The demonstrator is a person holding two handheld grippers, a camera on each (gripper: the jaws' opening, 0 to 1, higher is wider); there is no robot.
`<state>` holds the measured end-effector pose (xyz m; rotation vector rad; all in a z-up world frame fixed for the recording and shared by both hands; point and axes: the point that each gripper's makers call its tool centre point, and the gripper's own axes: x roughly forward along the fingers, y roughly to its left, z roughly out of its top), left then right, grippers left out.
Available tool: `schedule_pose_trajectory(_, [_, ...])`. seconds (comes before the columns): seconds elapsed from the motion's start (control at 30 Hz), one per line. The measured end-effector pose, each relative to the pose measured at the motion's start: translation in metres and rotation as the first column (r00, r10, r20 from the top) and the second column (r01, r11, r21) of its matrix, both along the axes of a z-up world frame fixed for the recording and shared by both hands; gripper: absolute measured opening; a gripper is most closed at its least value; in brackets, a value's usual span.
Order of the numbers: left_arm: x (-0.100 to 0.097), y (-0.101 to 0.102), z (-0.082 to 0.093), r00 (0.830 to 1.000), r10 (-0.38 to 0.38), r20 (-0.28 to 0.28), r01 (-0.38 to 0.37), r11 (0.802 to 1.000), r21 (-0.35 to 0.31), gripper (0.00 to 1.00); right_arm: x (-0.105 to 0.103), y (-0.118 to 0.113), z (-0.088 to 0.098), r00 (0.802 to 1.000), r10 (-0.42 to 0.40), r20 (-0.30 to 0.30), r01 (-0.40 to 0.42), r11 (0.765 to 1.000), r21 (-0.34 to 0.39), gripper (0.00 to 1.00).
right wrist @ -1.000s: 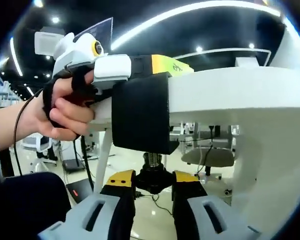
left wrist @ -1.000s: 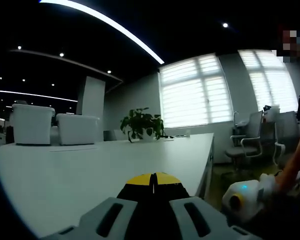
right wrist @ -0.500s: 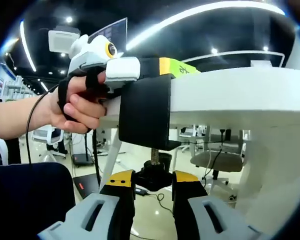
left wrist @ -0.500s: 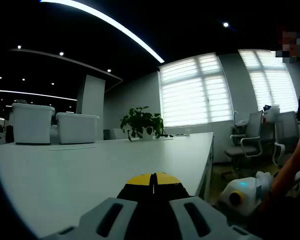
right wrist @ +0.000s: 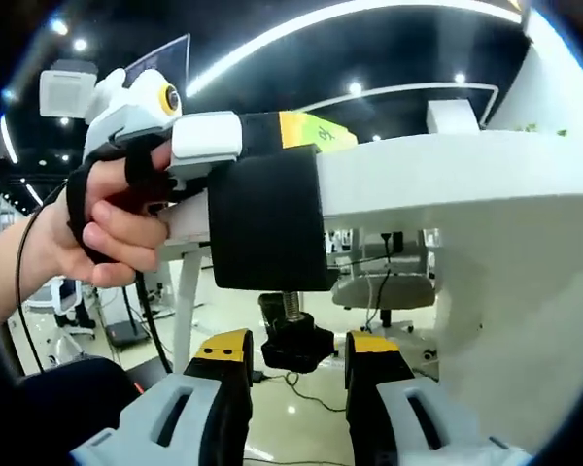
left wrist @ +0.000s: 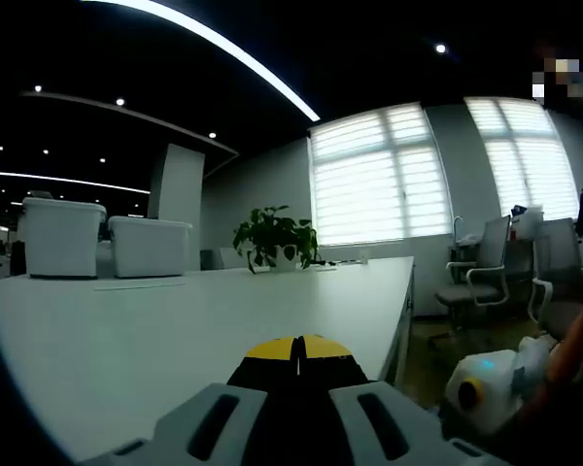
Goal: Clamp the fixed fixture on the desktop, loosen the retaining clip, secure it to the edge of the desk, and tighten the retaining clip.
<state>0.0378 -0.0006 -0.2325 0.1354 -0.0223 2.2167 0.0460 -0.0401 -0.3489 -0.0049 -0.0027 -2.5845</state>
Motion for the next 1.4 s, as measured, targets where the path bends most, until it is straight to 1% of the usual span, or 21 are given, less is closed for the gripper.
schedule_pose_trajectory(0.03, [0.0, 0.0, 0.0, 1.0, 0.0, 0.002, 0.0, 1.0, 0.0, 0.01, -0.003, 0.001, 0.001, 0.999, -0.02, -0.027, 0.021, 0.999, 0.034, 0.32])
schedule_pose_trajectory(0.07, [0.001, 0.0, 0.0, 1.0, 0.0, -0.003, 0.0, 1.0, 0.0, 0.01, -0.004, 0.001, 0.002, 0.999, -0.032, -0.04, 0.035, 0.998, 0.055, 0.29])
schedule_pose_trajectory(0.1, [0.001, 0.0, 0.0, 1.0, 0.001, -0.01, -0.001, 1.0, -0.001, 0.01, -0.003, -0.001, 0.002, 0.999, -0.028, -0.041, 0.03, 0.998, 0.049, 0.27])
schedule_pose_trajectory(0.27, [0.002, 0.0, 0.001, 1.0, -0.002, -0.014, 0.002, 1.0, -0.002, 0.01, -0.002, 0.003, 0.002, 0.999, -0.028, -0.044, 0.029, 0.999, 0.025, 0.27])
schedule_pose_trajectory(0.37, [0.003, 0.0, 0.002, 0.999, 0.001, -0.036, -0.001, 1.0, -0.005, 0.01, -0.001, 0.002, 0.002, 0.999, 0.015, -0.036, -0.014, 1.0, 0.016, 0.26])
schedule_pose_trajectory(0.43, [0.003, 0.0, 0.002, 0.999, 0.002, -0.042, -0.003, 1.0, -0.005, 0.01, -0.002, -0.001, 0.001, 0.997, 0.066, -0.026, -0.066, 0.998, 0.013, 0.26])
schedule_pose_trajectory(0.5, [0.003, 0.0, 0.002, 0.999, 0.002, -0.041, -0.002, 1.0, -0.005, 0.01, -0.002, -0.002, 0.001, 0.993, 0.113, -0.028, -0.112, 0.993, 0.04, 0.26])
schedule_pose_trajectory(0.6, [0.003, 0.0, 0.002, 0.999, 0.001, -0.047, -0.001, 1.0, -0.006, 0.01, -0.004, -0.003, 0.001, 0.982, 0.185, -0.027, -0.183, 0.982, 0.038, 0.26])
schedule_pose_trajectory(0.67, [0.003, 0.0, 0.002, 0.999, 0.0, -0.047, -0.001, 1.0, -0.006, 0.01, -0.004, -0.006, 0.0, 0.97, 0.241, -0.043, -0.238, 0.969, 0.067, 0.26])
schedule_pose_trajectory(0.7, [0.003, 0.0, 0.002, 0.999, 0.0, -0.047, -0.001, 1.0, -0.006, 0.01, -0.004, -0.006, 0.0, 0.968, 0.25, -0.036, -0.248, 0.967, 0.064, 0.26])
schedule_pose_trajectory(0.73, [0.003, 0.0, 0.002, 0.999, 0.0, -0.05, -0.001, 1.0, -0.006, 0.01, -0.005, -0.007, 0.0, 0.964, 0.264, -0.039, -0.261, 0.962, 0.078, 0.26])
schedule_pose_trajectory(0.8, [0.003, 0.0, 0.002, 0.999, 0.0, -0.051, -0.001, 1.0, -0.006, 0.01, -0.004, -0.007, -0.001, 0.965, 0.261, -0.04, -0.257, 0.963, 0.084, 0.26])
schedule_pose_trajectory(0.87, [0.003, 0.0, 0.002, 0.999, 0.0, -0.049, 0.0, 1.0, -0.006, 0.01, -0.004, -0.007, -0.003, 0.969, 0.245, -0.037, -0.242, 0.967, 0.075, 0.27])
schedule_pose_trajectory(0.93, [0.003, 0.0, 0.002, 0.999, 0.001, -0.047, -0.001, 1.0, -0.006, 0.01, -0.005, -0.007, -0.009, 0.976, 0.216, -0.016, -0.215, 0.974, 0.067, 0.29])
schedule_pose_trajectory(1.0, [0.003, 0.0, 0.002, 0.999, 0.0, -0.047, 0.0, 1.0, -0.006, 0.01, -0.005, -0.001, -0.015, 0.985, 0.173, -0.019, -0.171, 0.982, 0.076, 0.33])
schedule_pose_trajectory(1.07, [0.003, 0.0, 0.002, 0.999, 0.0, -0.046, 0.0, 1.0, -0.006, 0.01, -0.002, 0.008, -0.018, 0.993, 0.12, -0.02, -0.119, 0.991, 0.059, 0.36])
schedule_pose_trajectory(1.13, [0.003, 0.001, 0.002, 0.999, 0.0, -0.045, 0.0, 1.0, -0.005, 0.01, -0.001, 0.016, -0.013, 0.997, 0.067, -0.034, -0.067, 0.998, 0.01, 0.36])
schedule_pose_trajectory(1.2, [0.003, 0.001, 0.002, 0.999, 0.0, -0.045, 0.0, 1.0, -0.005, 0.01, 0.002, 0.028, -0.007, 0.999, 0.009, -0.052, -0.013, 0.998, -0.06, 0.36])
schedule_pose_trajectory(1.23, [0.003, 0.001, 0.002, 0.999, -0.001, -0.042, 0.001, 1.0, -0.005, 0.01, 0.003, 0.031, -0.008, 0.999, -0.01, -0.044, 0.006, 0.997, -0.073, 0.37])
schedule_pose_trajectory(1.3, [0.003, 0.001, 0.001, 0.999, -0.005, -0.034, 0.004, 1.0, -0.004, 0.01, 0.003, 0.034, -0.011, 0.997, -0.05, -0.057, 0.044, 0.994, -0.098, 0.39])
schedule_pose_trajectory(1.4, [0.003, 0.001, 0.001, 1.0, -0.007, -0.026, 0.007, 1.0, -0.003, 0.01, 0.004, 0.03, -0.01, 0.996, -0.065, -0.06, 0.058, 0.992, -0.115, 0.35])
